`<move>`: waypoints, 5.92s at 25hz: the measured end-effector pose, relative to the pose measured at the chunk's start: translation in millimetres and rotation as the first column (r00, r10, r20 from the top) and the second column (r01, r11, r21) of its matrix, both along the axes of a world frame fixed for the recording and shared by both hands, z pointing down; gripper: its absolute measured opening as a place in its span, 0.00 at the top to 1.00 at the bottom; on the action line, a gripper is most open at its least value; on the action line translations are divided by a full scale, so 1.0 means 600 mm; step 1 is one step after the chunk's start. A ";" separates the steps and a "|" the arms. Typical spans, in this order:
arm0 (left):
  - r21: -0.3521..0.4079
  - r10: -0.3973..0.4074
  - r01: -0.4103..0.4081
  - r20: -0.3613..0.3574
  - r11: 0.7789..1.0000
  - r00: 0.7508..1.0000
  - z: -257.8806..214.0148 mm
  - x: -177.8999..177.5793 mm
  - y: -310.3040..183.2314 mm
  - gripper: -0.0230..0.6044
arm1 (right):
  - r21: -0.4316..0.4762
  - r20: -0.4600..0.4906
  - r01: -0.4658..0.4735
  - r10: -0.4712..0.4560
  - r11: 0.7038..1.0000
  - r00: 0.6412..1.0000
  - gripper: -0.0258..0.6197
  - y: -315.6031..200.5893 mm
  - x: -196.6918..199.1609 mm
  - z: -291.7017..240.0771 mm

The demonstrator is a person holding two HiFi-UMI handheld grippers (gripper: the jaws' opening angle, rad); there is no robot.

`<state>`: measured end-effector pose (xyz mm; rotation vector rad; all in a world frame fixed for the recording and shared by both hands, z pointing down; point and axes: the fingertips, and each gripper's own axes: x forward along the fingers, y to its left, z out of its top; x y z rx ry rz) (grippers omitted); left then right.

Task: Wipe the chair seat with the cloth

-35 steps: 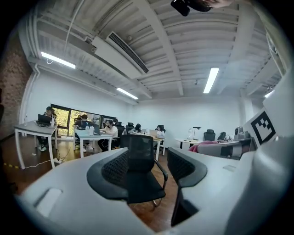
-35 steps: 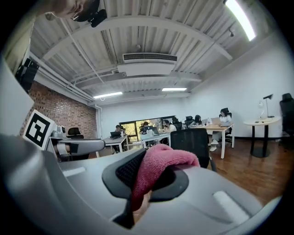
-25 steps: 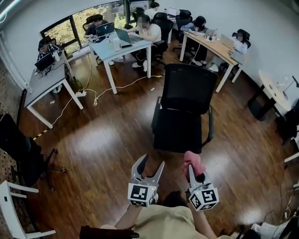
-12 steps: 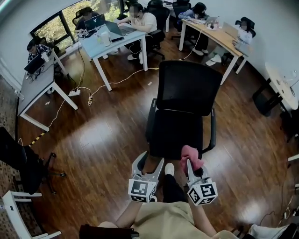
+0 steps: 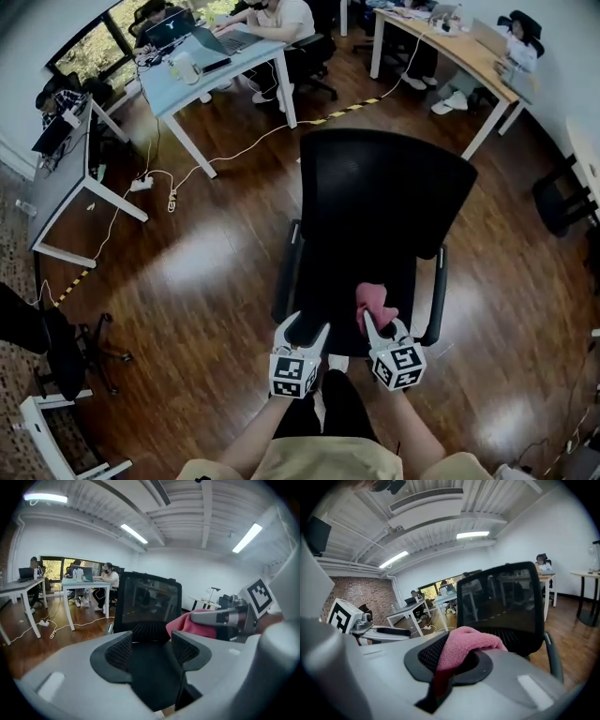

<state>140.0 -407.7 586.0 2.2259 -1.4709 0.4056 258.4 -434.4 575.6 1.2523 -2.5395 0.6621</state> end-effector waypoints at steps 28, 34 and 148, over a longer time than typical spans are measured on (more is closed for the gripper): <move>-0.416 0.049 -0.085 -0.095 0.905 0.994 0.471 0.030 -0.026 0.59 | -0.052 -0.535 -0.293 0.221 0.955 0.816 0.94 -0.390 0.184 0.630; -0.419 0.052 -0.085 -0.090 0.904 0.995 0.475 0.040 -0.043 0.58 | -0.089 -0.616 -0.461 0.315 0.883 0.722 0.94 -0.364 0.371 0.629; -0.544 0.065 -0.143 -0.162 0.826 0.985 0.484 0.079 0.102 0.53 | -0.387 -0.686 -0.337 -0.024 0.858 0.727 0.94 -0.136 0.315 0.656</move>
